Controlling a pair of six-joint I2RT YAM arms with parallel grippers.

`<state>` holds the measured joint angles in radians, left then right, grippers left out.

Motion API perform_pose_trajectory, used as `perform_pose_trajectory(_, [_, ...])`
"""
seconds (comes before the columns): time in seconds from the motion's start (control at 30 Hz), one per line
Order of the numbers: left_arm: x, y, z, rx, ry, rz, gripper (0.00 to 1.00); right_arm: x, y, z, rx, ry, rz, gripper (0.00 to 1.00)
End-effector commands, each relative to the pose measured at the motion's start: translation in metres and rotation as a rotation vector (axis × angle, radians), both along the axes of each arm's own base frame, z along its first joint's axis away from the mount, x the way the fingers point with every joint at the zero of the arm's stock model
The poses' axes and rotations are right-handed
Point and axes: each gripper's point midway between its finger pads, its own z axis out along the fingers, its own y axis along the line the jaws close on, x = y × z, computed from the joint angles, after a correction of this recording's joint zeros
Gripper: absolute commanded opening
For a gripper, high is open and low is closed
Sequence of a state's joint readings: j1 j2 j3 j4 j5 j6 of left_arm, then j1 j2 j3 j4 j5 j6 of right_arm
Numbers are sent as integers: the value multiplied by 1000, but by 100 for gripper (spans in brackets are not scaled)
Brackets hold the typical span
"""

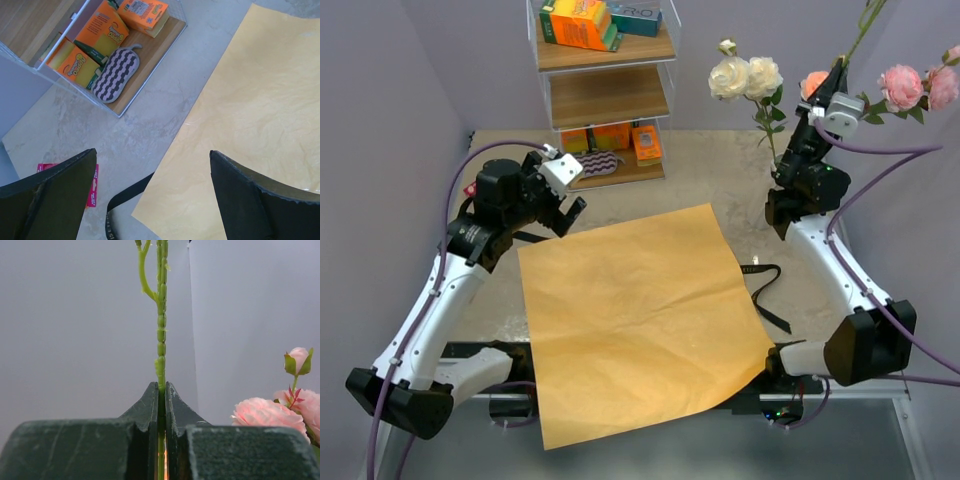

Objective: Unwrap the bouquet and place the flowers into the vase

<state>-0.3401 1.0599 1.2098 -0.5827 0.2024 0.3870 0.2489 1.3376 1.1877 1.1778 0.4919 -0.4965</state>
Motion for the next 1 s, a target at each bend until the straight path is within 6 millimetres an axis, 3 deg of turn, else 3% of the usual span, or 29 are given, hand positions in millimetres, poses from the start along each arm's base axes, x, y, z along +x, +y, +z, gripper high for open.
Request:
perform_pose_trajectory(0.0, [13, -6, 18, -16, -59, -23, 99, -17, -6, 27, -4, -131, 1, 0])
perform_pose_trajectory(0.2, [19, -9, 14, -5, -52, -35, 100, -8, -6, 24, -25, -150, -33, 0])
perform_pose_trajectory(0.43, [22, -7, 6, 46, -27, -52, 99, 13, -6, 3, -26, -133, -74, 0])
perform_pose_trajectory(0.97, [29, -11, -3, 41, -6, -66, 99, 22, -16, 3, -47, -132, -112, 0])
